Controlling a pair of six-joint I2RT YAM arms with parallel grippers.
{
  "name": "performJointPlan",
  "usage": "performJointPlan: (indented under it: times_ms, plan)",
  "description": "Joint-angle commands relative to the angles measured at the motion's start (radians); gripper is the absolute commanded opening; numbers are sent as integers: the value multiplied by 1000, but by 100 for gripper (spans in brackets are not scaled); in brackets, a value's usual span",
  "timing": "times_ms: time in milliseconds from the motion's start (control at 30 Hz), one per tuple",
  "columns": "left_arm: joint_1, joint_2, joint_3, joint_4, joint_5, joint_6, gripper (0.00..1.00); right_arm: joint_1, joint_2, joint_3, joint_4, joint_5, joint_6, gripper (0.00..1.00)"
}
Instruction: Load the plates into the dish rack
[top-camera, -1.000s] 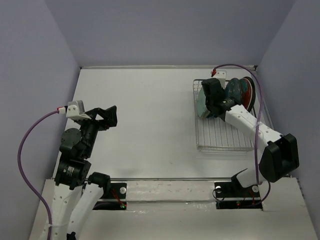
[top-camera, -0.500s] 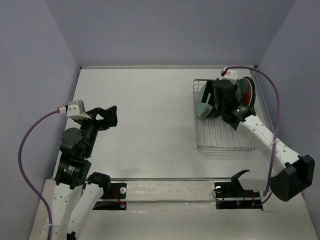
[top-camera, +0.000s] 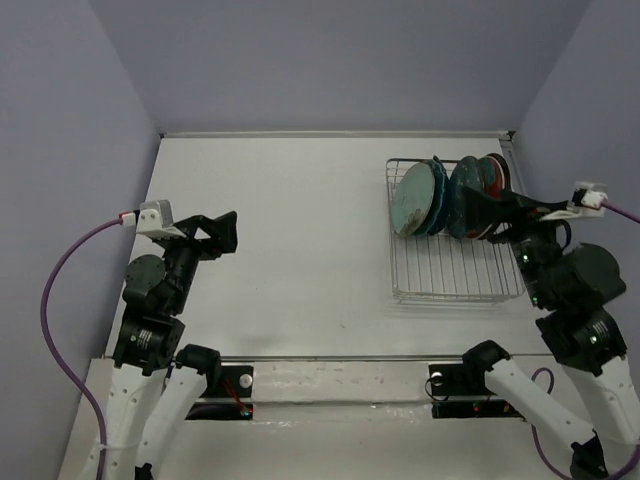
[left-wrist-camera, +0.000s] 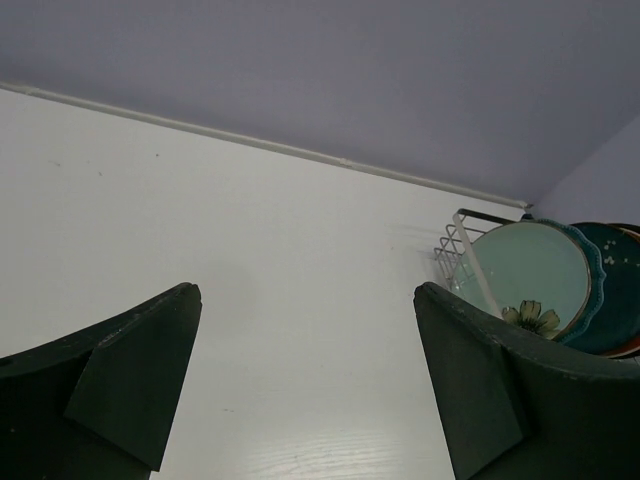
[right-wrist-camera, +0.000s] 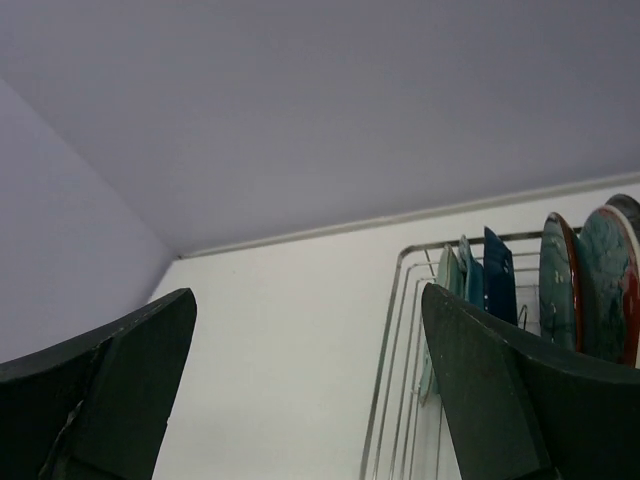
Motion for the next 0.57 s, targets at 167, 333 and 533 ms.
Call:
performJointPlan:
  times_ms: [167,333,533]
  plan:
    - [4,-141,-63,185,86,-6,99,4,-376,-95,58,104,-16,100]
    - [6,-150,-78,224,126,3,99,4,-421,-172,65,122,-21,100]
    - [7,-113,-69,204,128,6,99,4,-318,-164,54,3,-9,100]
